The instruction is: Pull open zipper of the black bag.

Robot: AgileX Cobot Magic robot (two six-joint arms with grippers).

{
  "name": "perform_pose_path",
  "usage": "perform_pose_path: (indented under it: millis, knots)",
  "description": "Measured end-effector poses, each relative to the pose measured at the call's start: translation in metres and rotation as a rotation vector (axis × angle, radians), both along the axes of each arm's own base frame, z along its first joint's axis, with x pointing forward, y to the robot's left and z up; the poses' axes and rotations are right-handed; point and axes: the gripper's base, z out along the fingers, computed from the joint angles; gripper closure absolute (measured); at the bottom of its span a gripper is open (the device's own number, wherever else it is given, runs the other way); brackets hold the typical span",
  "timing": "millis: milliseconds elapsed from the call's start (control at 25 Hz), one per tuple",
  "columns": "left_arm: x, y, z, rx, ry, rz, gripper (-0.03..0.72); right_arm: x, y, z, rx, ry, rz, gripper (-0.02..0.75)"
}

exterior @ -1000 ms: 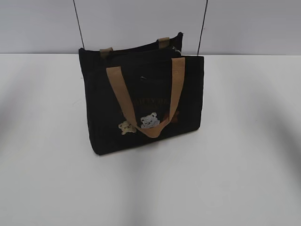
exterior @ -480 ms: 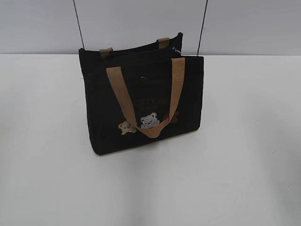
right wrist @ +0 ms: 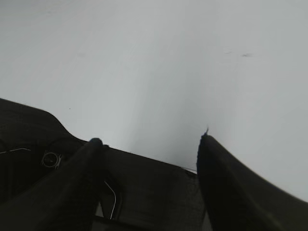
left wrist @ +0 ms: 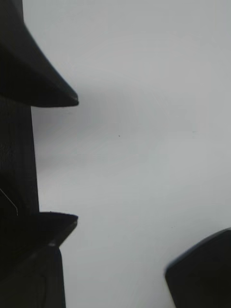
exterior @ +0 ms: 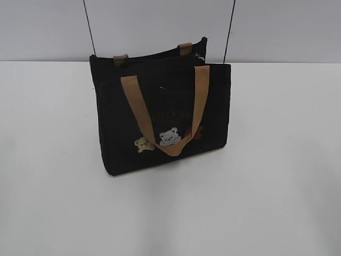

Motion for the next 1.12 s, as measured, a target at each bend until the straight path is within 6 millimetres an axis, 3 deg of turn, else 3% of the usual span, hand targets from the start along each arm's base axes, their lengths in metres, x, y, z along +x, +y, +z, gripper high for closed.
perform_pose_path:
  millis: [160,320,520,800,1120]
  knots:
    - [-0.012,-0.001,-0.015,-0.027,-0.009,-0.009,0.179,-0.012,0.001,-0.013,0.030,-0.038,0.008,0.276]
    - [-0.018,-0.002,-0.016,-0.048,-0.082,-0.014,0.179,-0.020,0.002,-0.026,0.052,-0.085,0.031,0.276]
    - [-0.027,-0.002,-0.018,-0.059,-0.170,-0.015,0.179,-0.030,0.002,-0.024,0.059,-0.165,0.048,0.276]
    - [-0.057,0.001,-0.017,-0.074,-0.354,-0.020,0.179,-0.048,0.000,-0.023,0.072,-0.294,0.053,0.276]
    - [-0.059,0.001,-0.017,-0.077,-0.370,-0.021,0.181,-0.060,-0.002,-0.023,0.092,-0.375,0.045,0.276]
